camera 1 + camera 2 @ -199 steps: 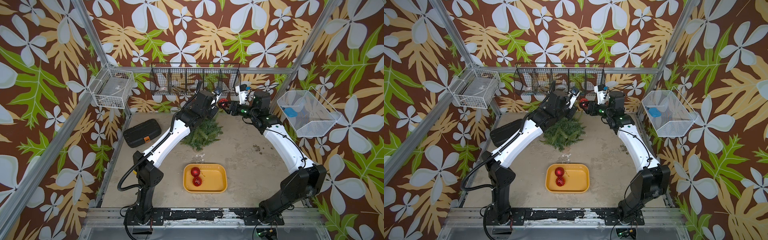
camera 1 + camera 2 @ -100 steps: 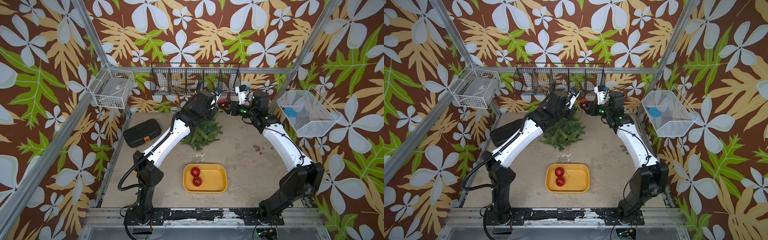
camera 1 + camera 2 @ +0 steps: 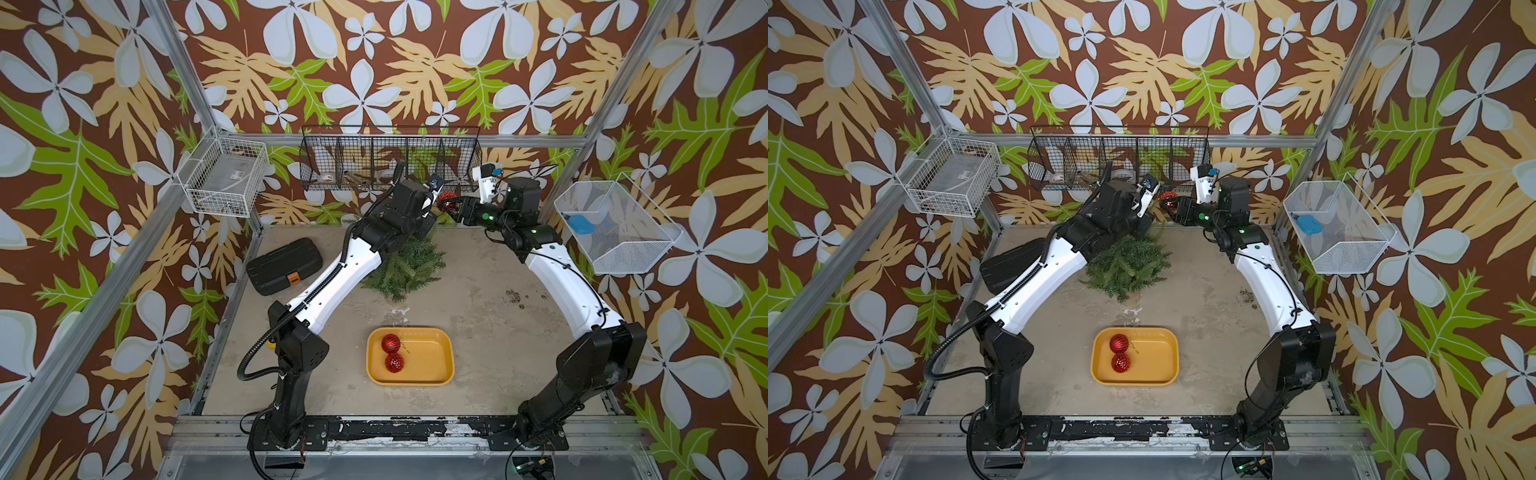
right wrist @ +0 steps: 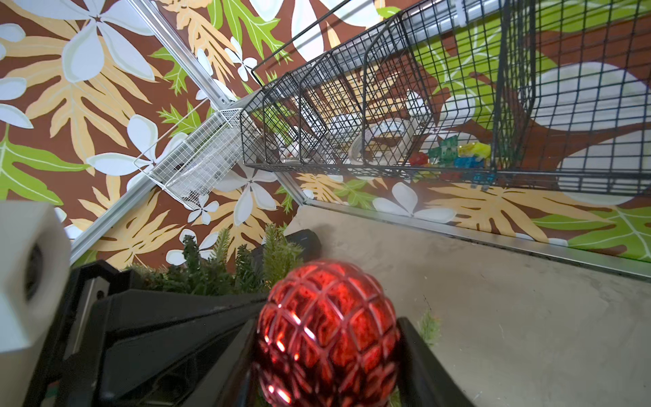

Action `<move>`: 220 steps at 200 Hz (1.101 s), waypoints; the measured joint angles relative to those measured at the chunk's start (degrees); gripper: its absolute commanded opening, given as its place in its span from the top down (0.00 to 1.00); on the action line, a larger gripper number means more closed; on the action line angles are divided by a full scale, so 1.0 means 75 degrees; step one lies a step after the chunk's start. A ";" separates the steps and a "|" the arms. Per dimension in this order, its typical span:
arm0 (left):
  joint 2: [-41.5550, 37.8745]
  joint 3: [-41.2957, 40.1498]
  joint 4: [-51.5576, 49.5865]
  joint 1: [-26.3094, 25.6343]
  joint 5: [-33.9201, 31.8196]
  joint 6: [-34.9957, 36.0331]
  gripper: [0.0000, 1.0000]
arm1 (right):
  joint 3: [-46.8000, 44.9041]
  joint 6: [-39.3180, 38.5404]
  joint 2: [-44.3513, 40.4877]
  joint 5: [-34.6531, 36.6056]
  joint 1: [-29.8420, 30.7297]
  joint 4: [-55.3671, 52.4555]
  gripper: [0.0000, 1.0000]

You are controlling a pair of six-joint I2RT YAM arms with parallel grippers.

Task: Decorate the small christmas tree with ornaments
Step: Hang an ornament on the christmas tree.

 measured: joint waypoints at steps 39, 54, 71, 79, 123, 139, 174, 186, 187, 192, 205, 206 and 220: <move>0.0000 0.0029 -0.0029 0.0000 0.0003 0.0000 1.00 | 0.0178 0.0032 0.0061 -0.0085 0.0000 0.0055 0.48; 0.0000 0.0029 -0.0026 0.0000 0.0003 0.0000 1.00 | 0.0239 0.0032 0.0117 -0.0111 0.0003 0.0050 0.48; 0.0000 0.0029 -0.0026 0.0000 0.0003 0.0003 1.00 | 0.0329 0.0032 0.0210 -0.0137 0.0006 0.0041 0.48; 0.0000 0.0029 -0.0026 0.0000 0.0003 0.0003 1.00 | 0.0364 0.0032 0.0251 -0.0149 0.0006 0.0020 0.48; 0.0000 0.0029 -0.0026 0.0000 0.0032 0.0000 1.00 | 0.0533 0.0012 0.0498 -0.0192 0.0006 -0.0122 0.48; 0.0000 0.0029 -0.0026 0.0000 0.0055 0.0000 1.00 | 0.0551 -0.0038 0.0557 -0.0189 0.0006 -0.0221 0.48; 0.0000 0.0029 -0.0026 0.0000 0.0061 0.0000 1.00 | 0.0425 -0.0154 0.0557 -0.0189 0.0009 -0.0417 0.48; 0.0000 0.0029 -0.0023 0.0000 0.0087 0.0000 1.00 | 0.0382 -0.0187 0.0539 -0.0181 0.0009 -0.0493 0.48; 0.0000 0.0029 -0.0023 0.0000 0.0090 0.0000 1.00 | 0.0370 -0.0189 0.0539 -0.0181 0.0009 -0.0498 0.48; 0.0000 0.0029 -0.0023 0.0000 0.0102 0.0000 1.00 | 0.0341 -0.0210 0.0519 -0.0178 0.0006 -0.0516 0.48; 0.0000 0.0029 -0.0020 0.0003 0.0140 0.0003 1.00 | 0.0239 -0.0248 0.0428 -0.0108 0.0006 -0.0560 0.48; 0.0000 0.0029 -0.0020 0.0003 0.0140 0.0003 1.00 | 0.0227 -0.0251 0.0417 -0.0099 0.0006 -0.0565 0.48; -0.0003 0.0023 -0.0015 0.0003 0.0178 0.0003 0.95 | 0.0122 -0.0315 0.0315 -0.0073 0.0006 -0.0571 0.48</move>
